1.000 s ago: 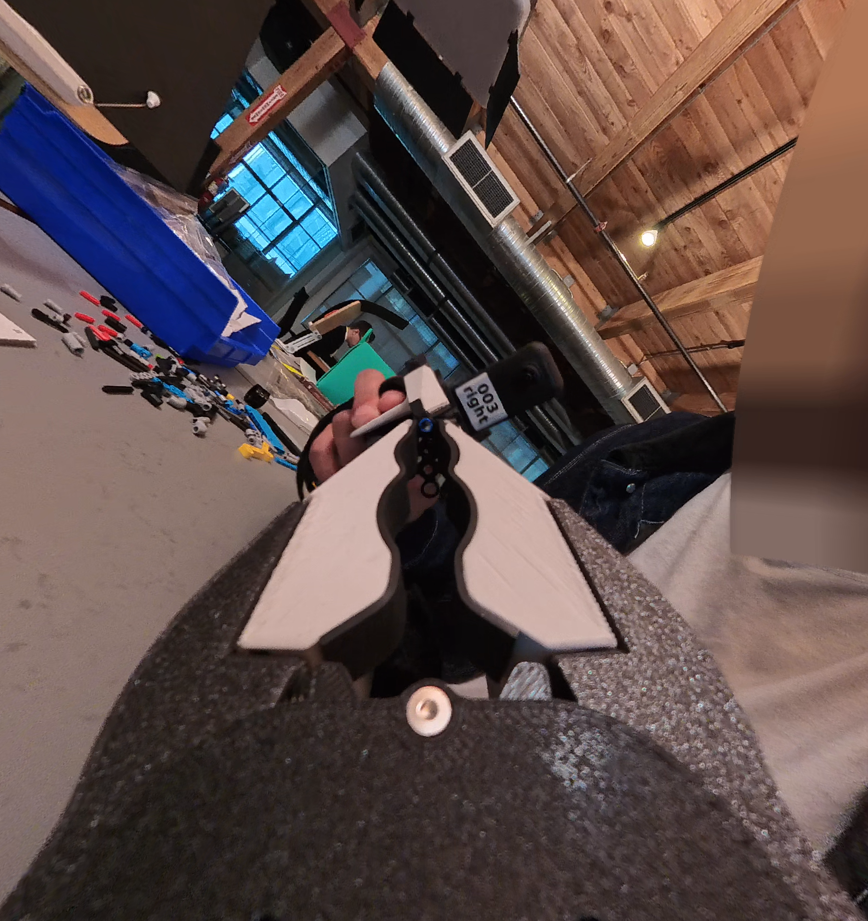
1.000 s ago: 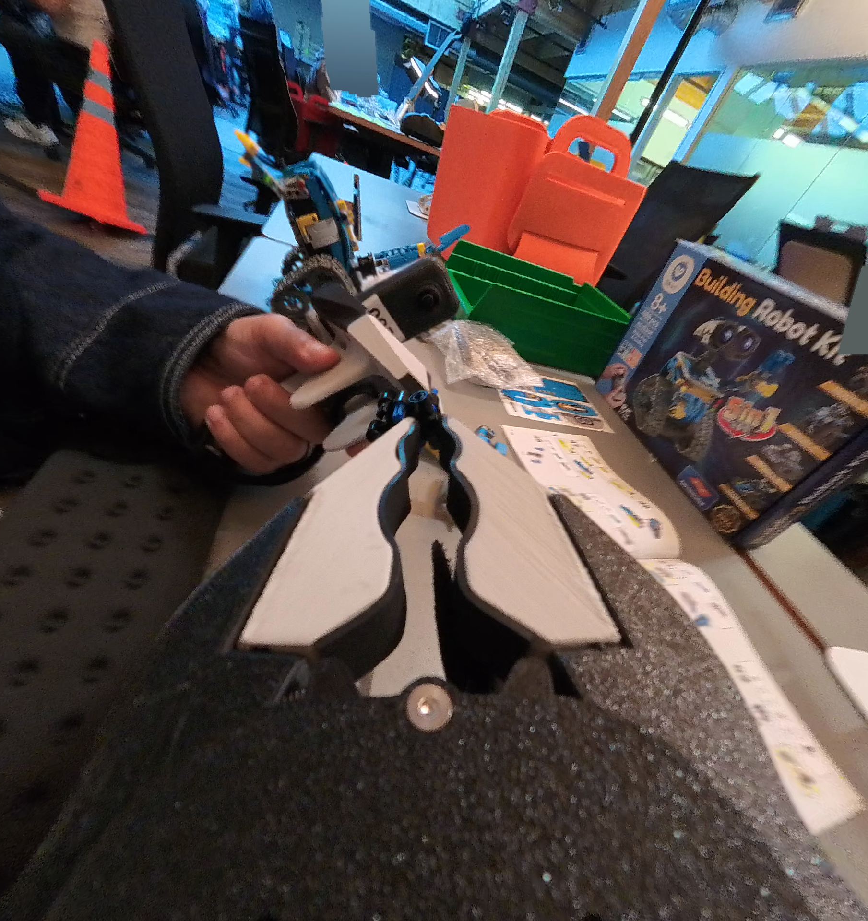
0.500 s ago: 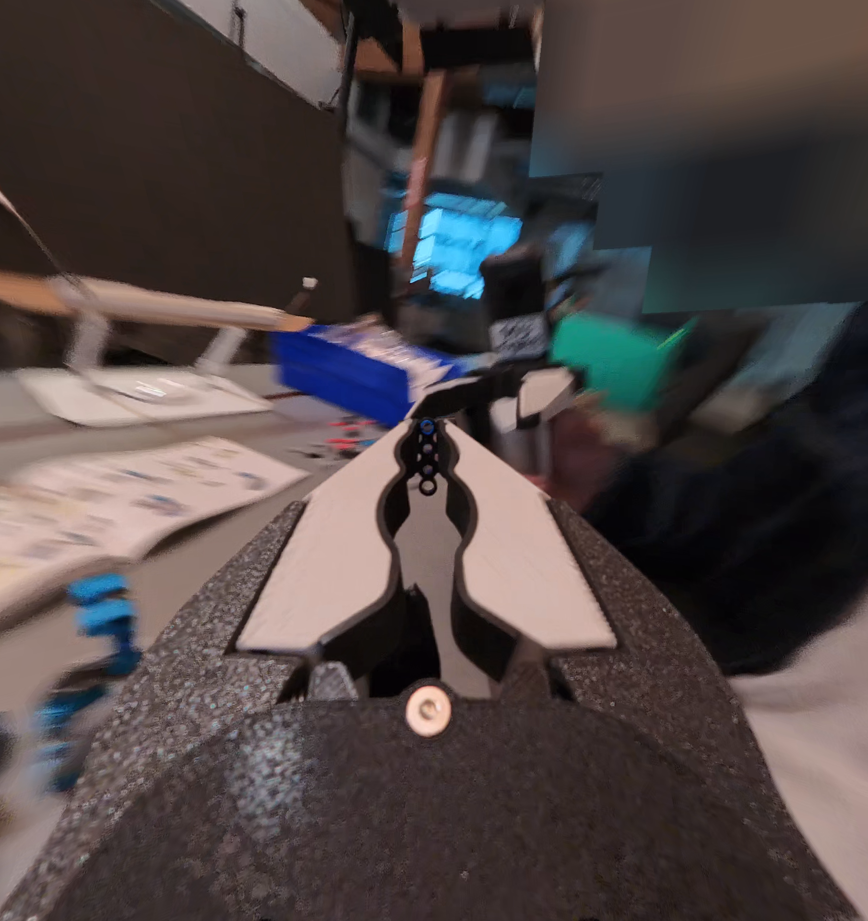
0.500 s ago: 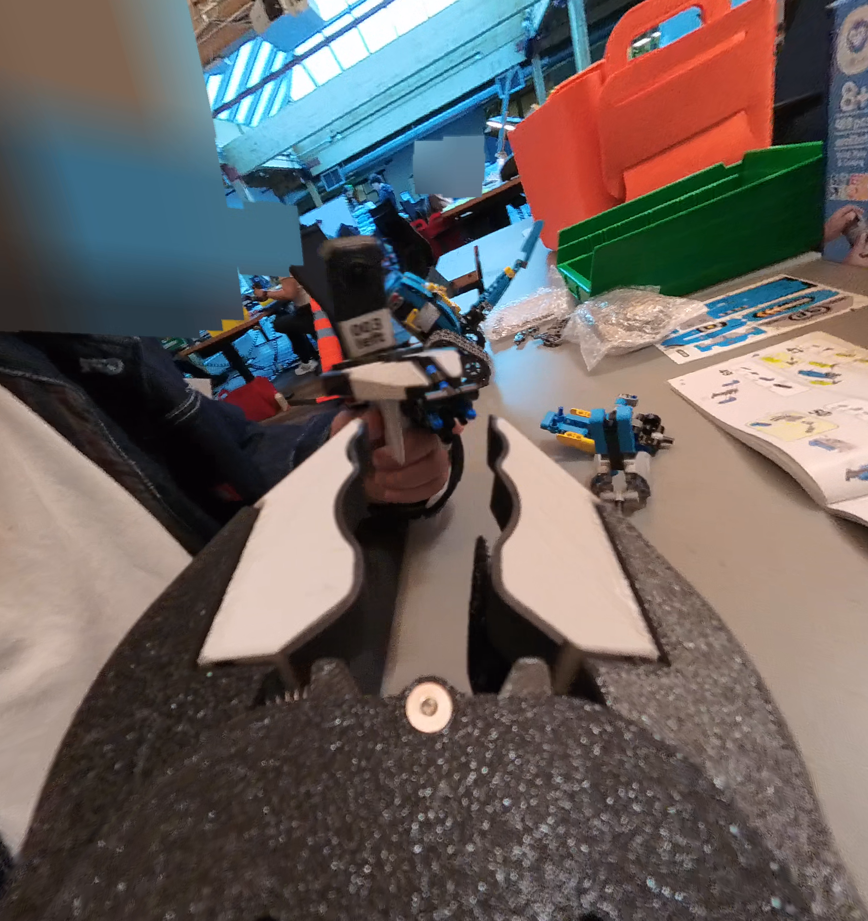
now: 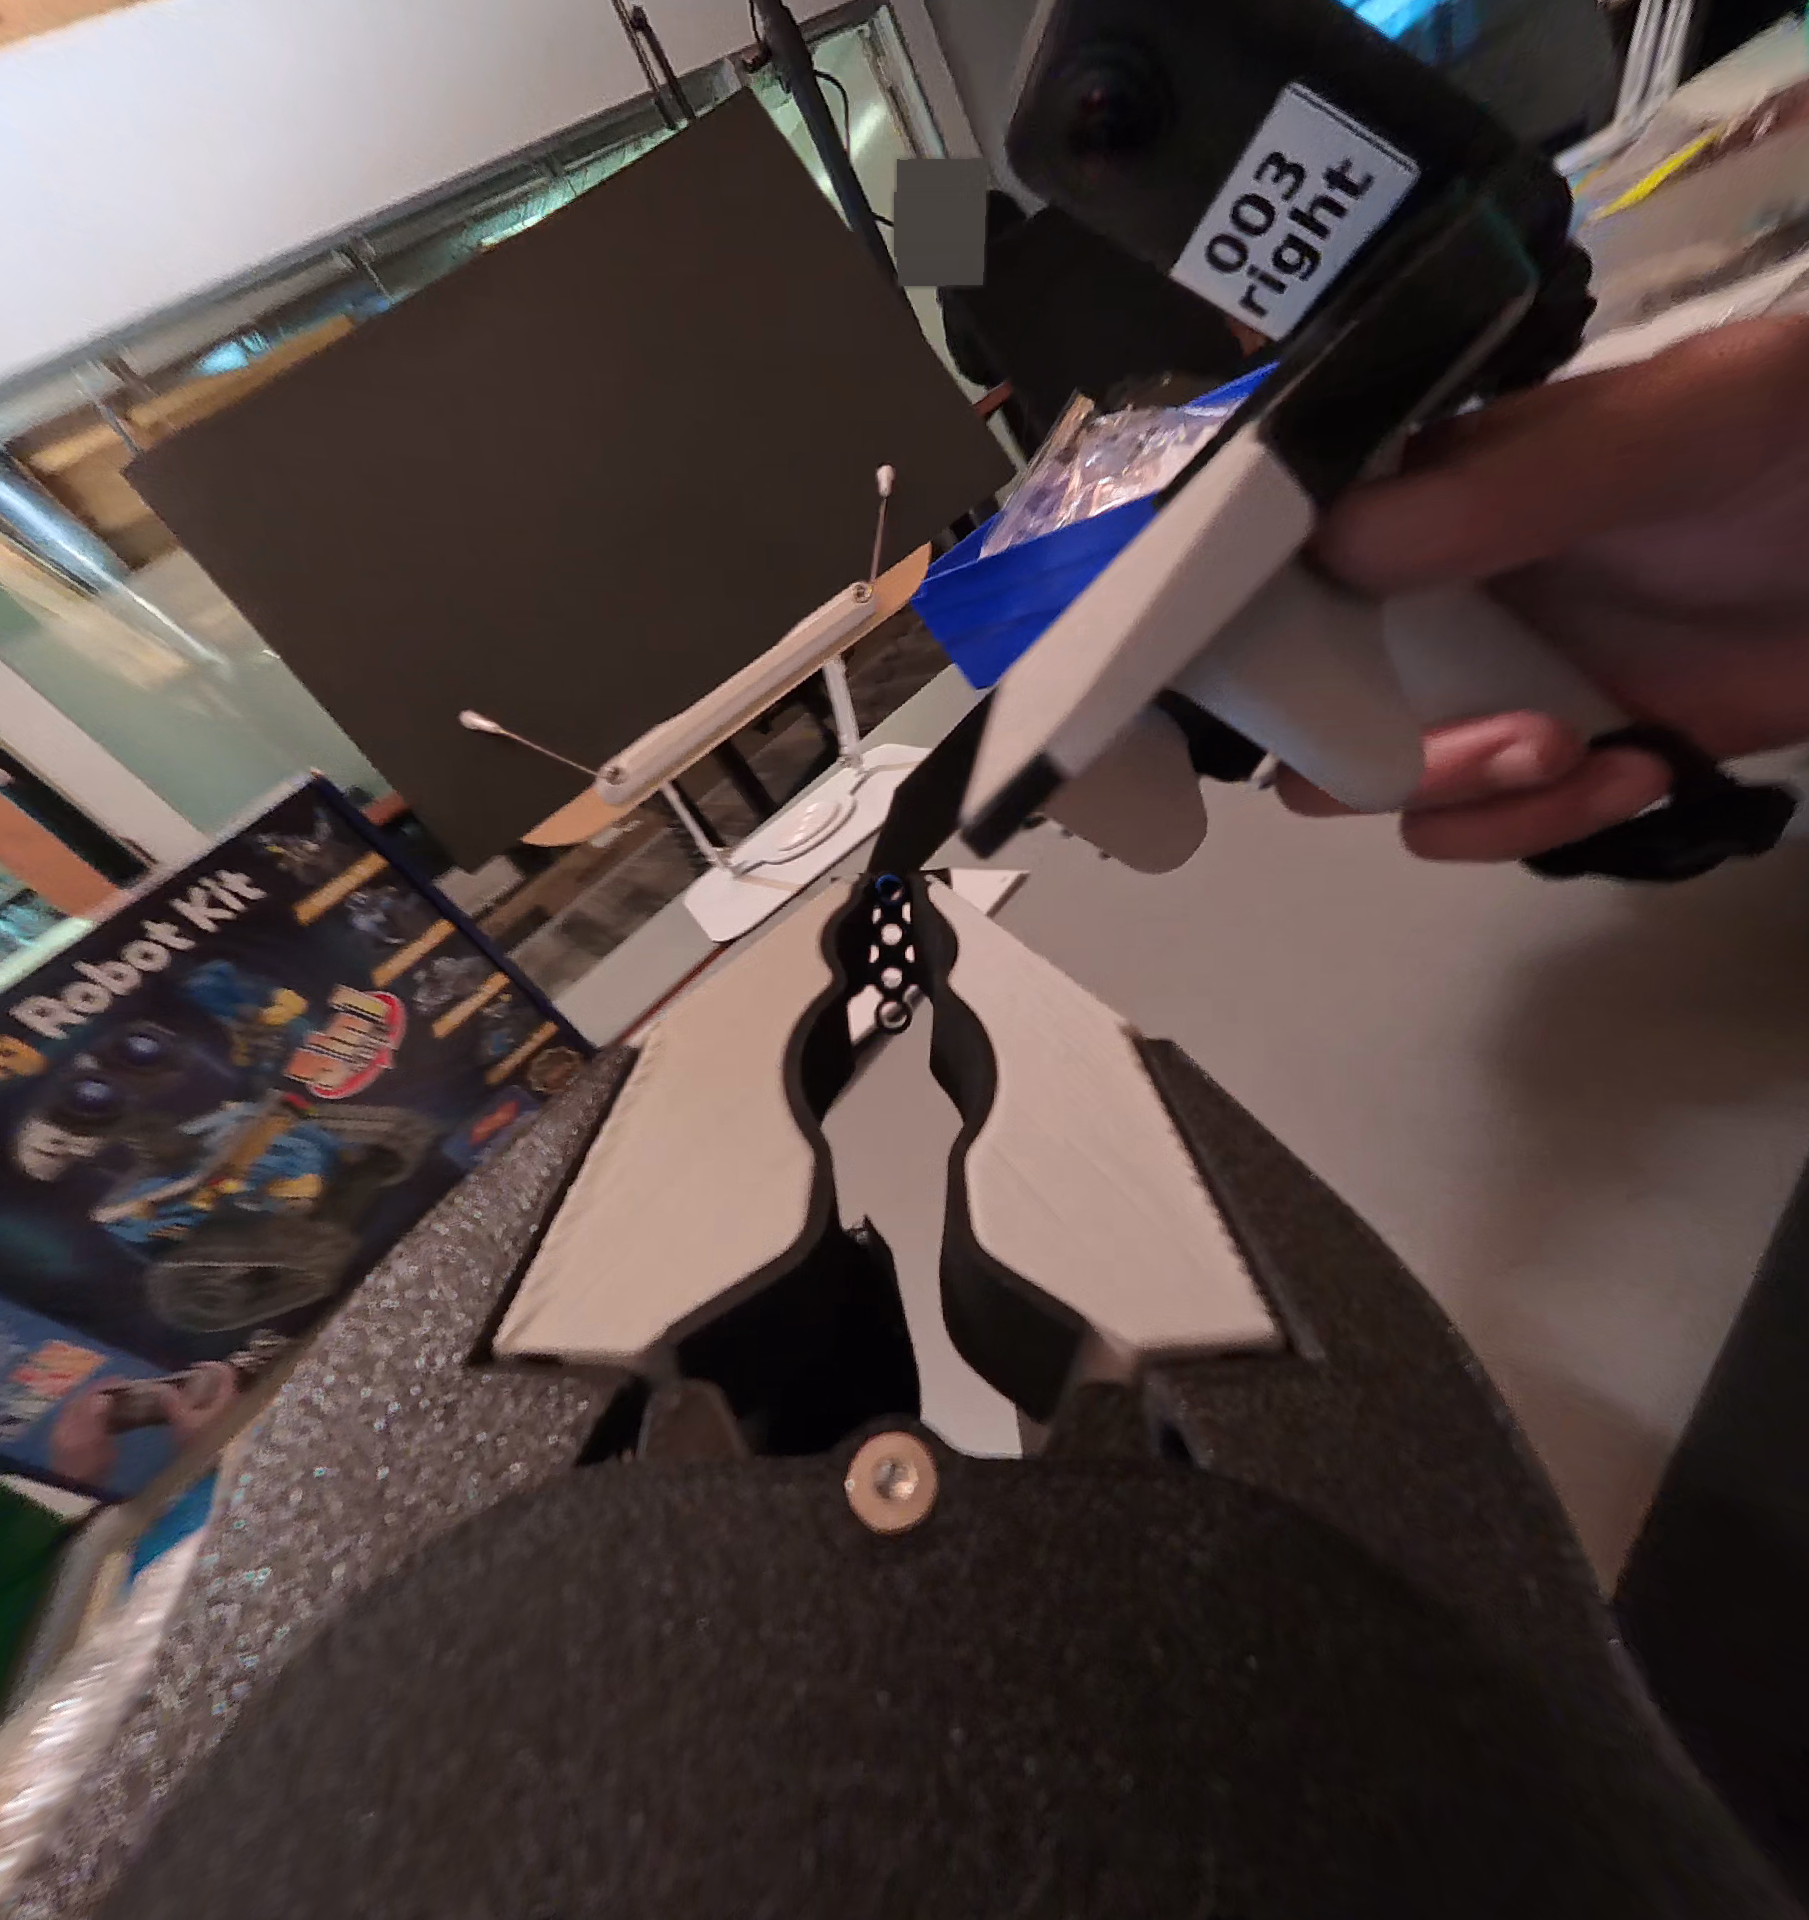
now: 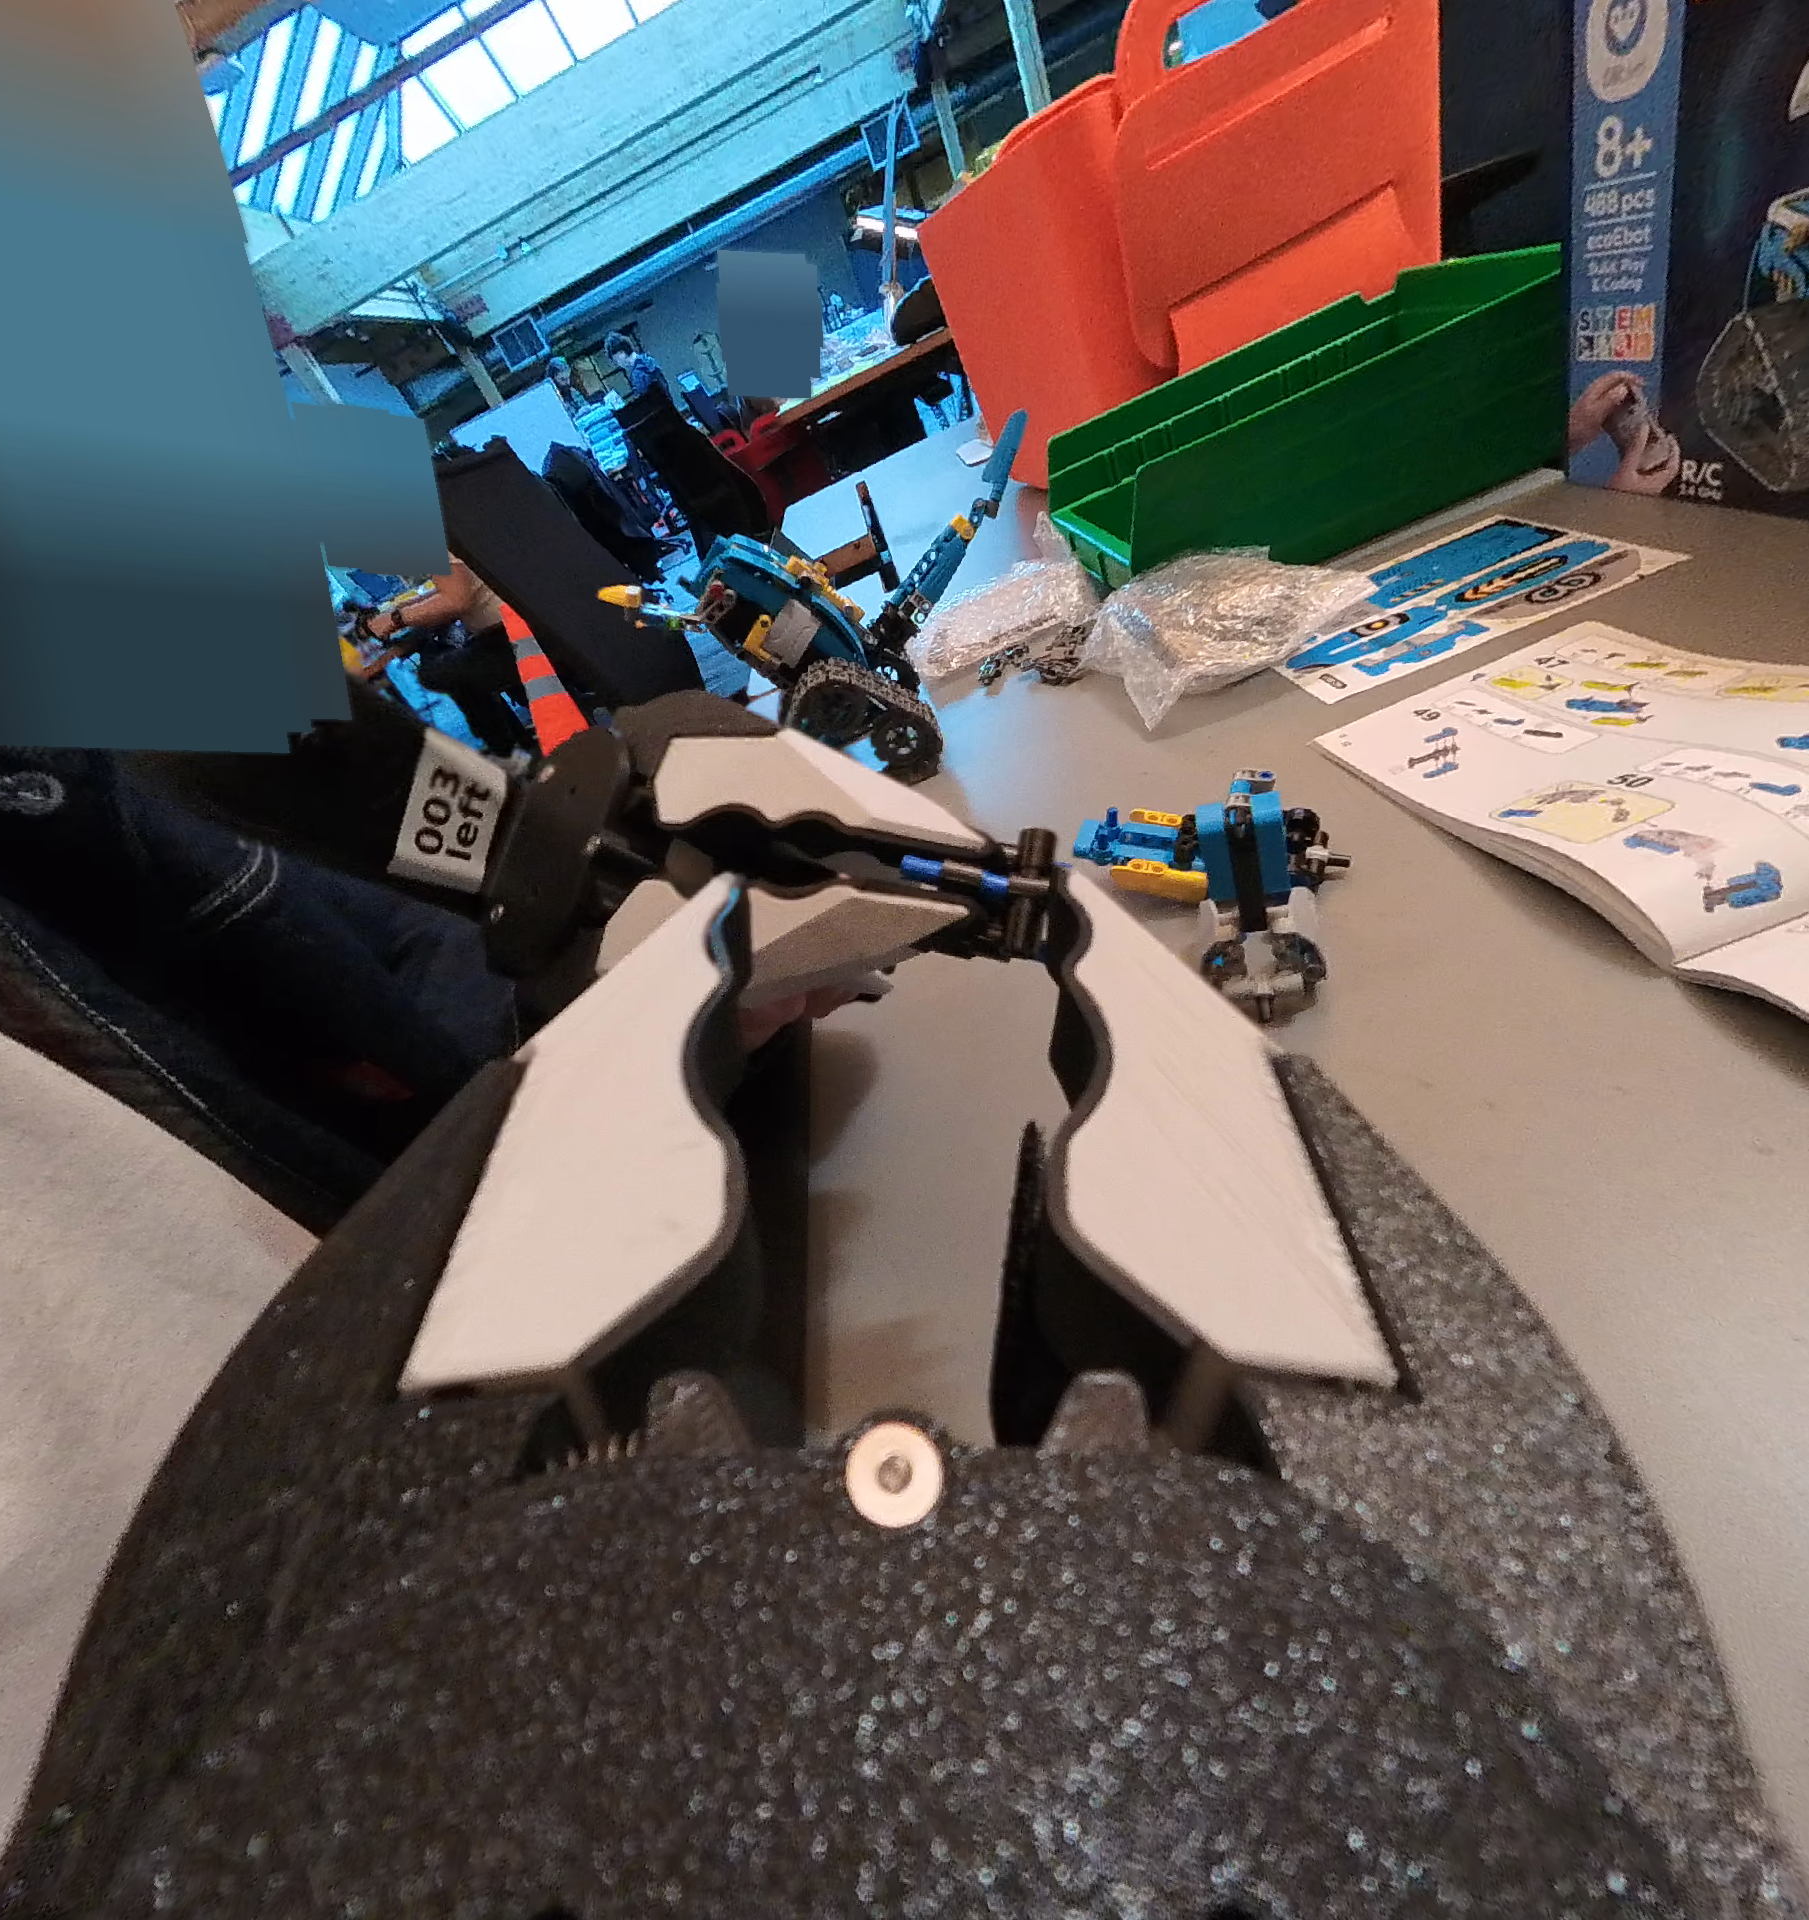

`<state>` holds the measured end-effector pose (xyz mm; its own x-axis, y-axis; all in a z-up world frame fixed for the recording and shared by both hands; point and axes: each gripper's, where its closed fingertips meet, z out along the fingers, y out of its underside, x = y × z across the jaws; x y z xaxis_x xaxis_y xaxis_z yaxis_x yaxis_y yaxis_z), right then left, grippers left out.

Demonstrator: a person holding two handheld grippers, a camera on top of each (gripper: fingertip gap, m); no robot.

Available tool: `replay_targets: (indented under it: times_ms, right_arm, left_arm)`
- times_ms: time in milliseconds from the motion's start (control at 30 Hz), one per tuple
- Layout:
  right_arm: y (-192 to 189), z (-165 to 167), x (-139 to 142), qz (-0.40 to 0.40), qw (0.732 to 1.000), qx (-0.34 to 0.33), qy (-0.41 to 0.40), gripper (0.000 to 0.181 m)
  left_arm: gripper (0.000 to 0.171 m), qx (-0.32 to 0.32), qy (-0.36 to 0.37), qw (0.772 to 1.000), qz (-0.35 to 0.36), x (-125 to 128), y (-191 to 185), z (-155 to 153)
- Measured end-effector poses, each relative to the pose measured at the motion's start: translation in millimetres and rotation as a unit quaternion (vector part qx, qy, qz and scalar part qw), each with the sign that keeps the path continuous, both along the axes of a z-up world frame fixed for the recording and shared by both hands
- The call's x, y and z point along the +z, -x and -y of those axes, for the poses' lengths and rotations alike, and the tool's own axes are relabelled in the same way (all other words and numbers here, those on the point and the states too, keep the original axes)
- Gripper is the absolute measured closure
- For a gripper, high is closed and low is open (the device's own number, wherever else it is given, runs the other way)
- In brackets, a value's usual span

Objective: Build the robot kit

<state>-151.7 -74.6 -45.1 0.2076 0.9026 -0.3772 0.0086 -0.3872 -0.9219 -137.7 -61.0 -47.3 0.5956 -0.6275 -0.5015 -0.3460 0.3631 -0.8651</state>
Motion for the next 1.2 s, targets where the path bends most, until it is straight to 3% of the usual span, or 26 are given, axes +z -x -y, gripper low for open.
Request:
replay_targets:
  times_ms: [133, 267, 867, 1000, 1067, 1133, 1200]
  right_arm:
    - [-2.7, -8.0, -5.8, 0.0, 0.999, -0.018, 0.039, 0.139]
    - [-5.0, -11.4, -11.7, 0.022, 0.999, -0.03, 0.03, 0.15]
    - [-9.1, -7.2, -15.6, 0.042, 0.998, -0.006, 0.041, 0.16]
    - [-13.3, -8.8, -15.0, 0.065, 0.997, -0.015, -0.034, 0.159]
    - [-16.9, -14.7, -16.3, 0.087, 0.993, -0.036, -0.073, 0.158]
    - [-22.8, -21.2, -16.0, 0.112, 0.982, -0.063, -0.137, 0.158]
    - [-26.2, -21.0, -10.7, 0.12, 0.972, -0.076, -0.189, 0.158]
  left_arm:
    - [0.165, 0.032, -0.056, 0.996, -0.059, -4.1, -2.9, 0.7]
    - [0.166, 0.042, -0.067, 0.994, -0.079, -6.8, -4.2, 0.2]
    - [0.165, 0.036, -0.083, 0.992, -0.093, -9.2, -8.6, 4.3]
    - [0.163, 0.021, -0.063, 0.995, -0.072, -10.1, -11.5, 4.9]
    - [0.15, 0.019, -0.03, 0.998, -0.049, -9.8, -8.5, 1.4]
    - [0.14, 0.005, 0.012, 1.0, -0.01, -7.2, -3.5, -1.9]
    - [0.142, -0.03, 0.077, 0.995, 0.058, -1.9, -0.7, -2.6]
